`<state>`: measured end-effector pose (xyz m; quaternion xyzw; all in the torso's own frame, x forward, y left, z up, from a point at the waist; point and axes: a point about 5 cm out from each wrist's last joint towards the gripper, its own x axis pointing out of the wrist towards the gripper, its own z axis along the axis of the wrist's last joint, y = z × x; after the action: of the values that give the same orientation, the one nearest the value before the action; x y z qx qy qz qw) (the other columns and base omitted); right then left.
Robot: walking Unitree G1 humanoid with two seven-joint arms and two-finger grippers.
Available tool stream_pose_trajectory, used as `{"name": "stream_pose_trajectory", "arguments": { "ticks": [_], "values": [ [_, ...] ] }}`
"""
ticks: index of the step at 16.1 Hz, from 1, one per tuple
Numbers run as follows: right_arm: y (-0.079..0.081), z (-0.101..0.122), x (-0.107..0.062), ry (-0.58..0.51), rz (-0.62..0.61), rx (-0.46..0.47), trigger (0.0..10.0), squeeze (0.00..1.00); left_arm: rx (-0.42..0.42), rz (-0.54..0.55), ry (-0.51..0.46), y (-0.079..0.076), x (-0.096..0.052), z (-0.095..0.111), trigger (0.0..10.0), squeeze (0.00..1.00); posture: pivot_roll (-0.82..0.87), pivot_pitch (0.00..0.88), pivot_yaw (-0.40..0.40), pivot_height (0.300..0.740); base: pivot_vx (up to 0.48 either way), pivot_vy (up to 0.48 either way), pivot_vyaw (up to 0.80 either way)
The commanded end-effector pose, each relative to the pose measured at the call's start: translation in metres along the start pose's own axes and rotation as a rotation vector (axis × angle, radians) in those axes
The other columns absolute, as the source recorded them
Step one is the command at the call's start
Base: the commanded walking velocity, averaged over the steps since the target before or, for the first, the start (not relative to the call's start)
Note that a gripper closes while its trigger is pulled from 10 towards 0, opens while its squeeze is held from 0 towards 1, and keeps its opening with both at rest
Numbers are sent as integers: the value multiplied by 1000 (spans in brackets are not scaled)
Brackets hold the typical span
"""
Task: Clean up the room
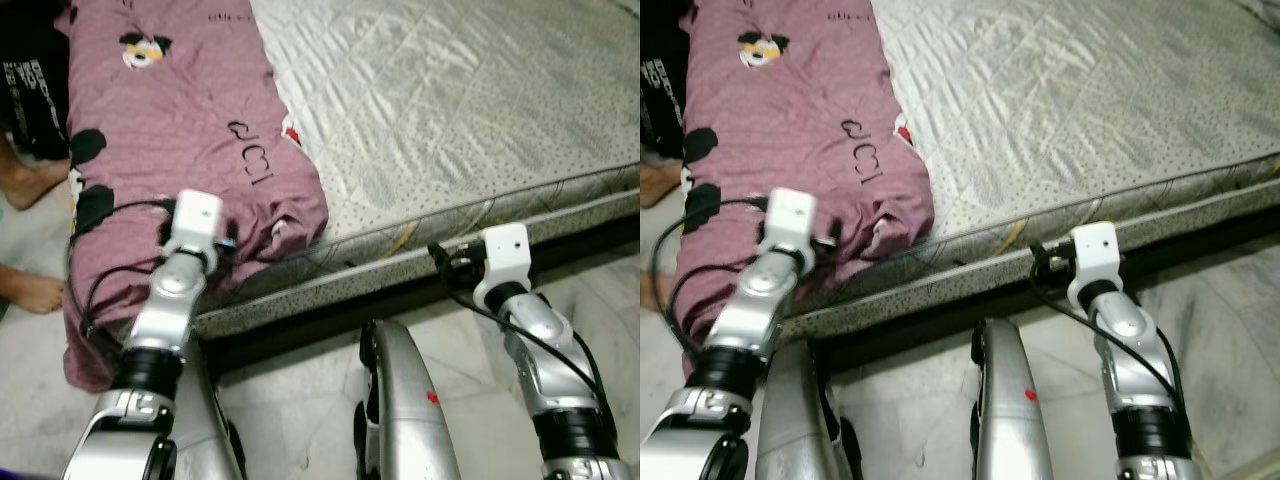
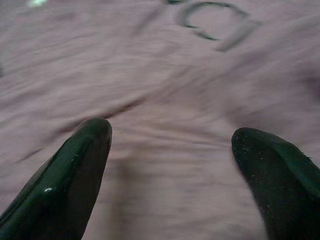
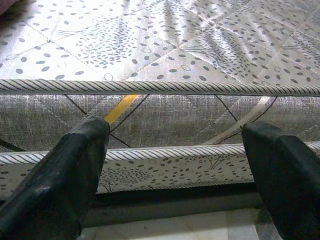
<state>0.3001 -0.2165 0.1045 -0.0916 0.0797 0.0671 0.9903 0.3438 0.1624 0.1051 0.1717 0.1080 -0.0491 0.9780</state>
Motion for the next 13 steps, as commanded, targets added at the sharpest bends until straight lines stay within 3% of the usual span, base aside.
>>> {"name": "stream_pose_trajectory", "arguments": {
  "ticks": [1,2,6,10,13],
  "values": [
    [1,2,1,-9,-1,-7,10000,0,56,-107,24,-16,-1,-8,10000,0,-157,109,-14,502,0,0,0],
    [2,2,1,-10,-1,-6,10000,0,104,-238,29,-39,-7,-14,10000,0,-154,107,-13,502,0,0,0],
    [6,2,3,-15,1,-1,10000,0,175,-451,45,-85,-25,-33,10000,0,-151,102,-12,502,0,0,0],
    [8,3,6,-25,11,-4,10000,0,183,-451,39,-93,-32,-41,10000,0,-144,97,-17,502,0,0,0],
    [11,4,9,-30,20,-3,10000,0,204,-440,-75,-88,-31,-21,10000,0,-135,93,-20,502,0,0,0]
  ]
}}
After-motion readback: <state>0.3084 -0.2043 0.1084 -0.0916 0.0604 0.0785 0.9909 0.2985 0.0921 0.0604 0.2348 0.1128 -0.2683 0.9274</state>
